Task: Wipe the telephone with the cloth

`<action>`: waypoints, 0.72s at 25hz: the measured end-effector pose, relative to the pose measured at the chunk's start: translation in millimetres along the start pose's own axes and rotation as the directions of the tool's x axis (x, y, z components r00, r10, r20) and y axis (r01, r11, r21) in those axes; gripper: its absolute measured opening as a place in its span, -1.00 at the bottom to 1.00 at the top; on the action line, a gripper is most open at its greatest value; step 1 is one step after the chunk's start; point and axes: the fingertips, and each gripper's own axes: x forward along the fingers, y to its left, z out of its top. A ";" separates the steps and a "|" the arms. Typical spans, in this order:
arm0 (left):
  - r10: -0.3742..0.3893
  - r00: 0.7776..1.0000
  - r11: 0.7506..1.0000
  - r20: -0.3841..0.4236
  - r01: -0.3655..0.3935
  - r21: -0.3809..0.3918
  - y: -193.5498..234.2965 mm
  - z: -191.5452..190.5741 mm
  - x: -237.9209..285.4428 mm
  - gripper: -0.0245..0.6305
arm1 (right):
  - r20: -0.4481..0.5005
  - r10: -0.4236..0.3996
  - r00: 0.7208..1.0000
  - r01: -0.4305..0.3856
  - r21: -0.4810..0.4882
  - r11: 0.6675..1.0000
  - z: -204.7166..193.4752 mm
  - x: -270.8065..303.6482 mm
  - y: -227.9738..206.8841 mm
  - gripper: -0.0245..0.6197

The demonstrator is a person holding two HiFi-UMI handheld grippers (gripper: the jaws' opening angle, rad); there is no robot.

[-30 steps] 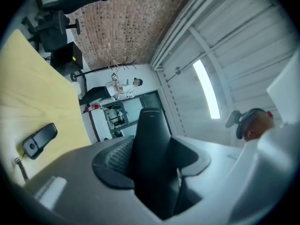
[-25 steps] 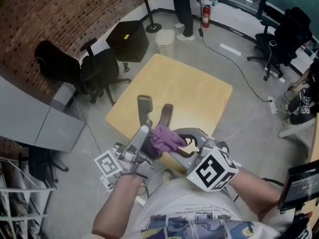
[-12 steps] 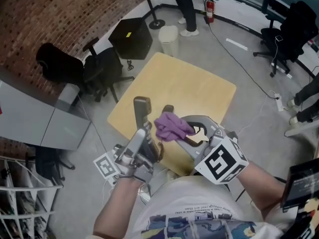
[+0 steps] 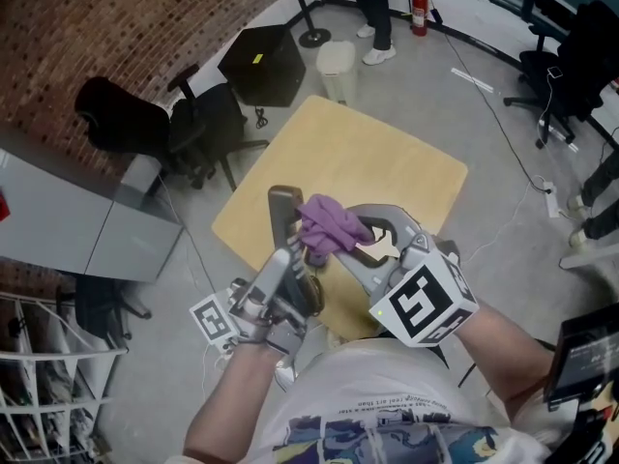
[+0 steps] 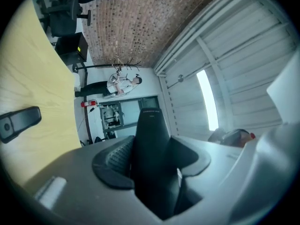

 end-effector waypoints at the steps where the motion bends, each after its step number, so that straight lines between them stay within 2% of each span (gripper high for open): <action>1: -0.003 1.000 1.000 0.004 0.003 -0.003 -0.6 3.0 -3.8 -0.14 | -0.006 0.011 1.000 -0.011 -0.006 1.000 0.5 3.3 6.6 -0.51; 5: -0.014 1.000 1.000 0.012 0.014 -0.016 8.1 15.6 -15.2 -0.14 | -0.014 0.041 0.999 -0.042 -0.035 0.998 -3.5 19.5 27.7 -0.51; 12: -0.007 1.000 1.000 0.020 0.007 -0.022 3.8 7.0 3.8 -0.14 | -0.019 0.111 0.994 -0.112 -0.065 0.992 -7.0 -2.3 40.1 -0.51; 18: -0.019 1.000 0.999 0.014 0.020 -0.030 -12.5 20.7 -18.6 -0.14 | -0.064 0.134 0.989 -0.139 -0.092 0.986 1.5 -0.6 83.4 -0.51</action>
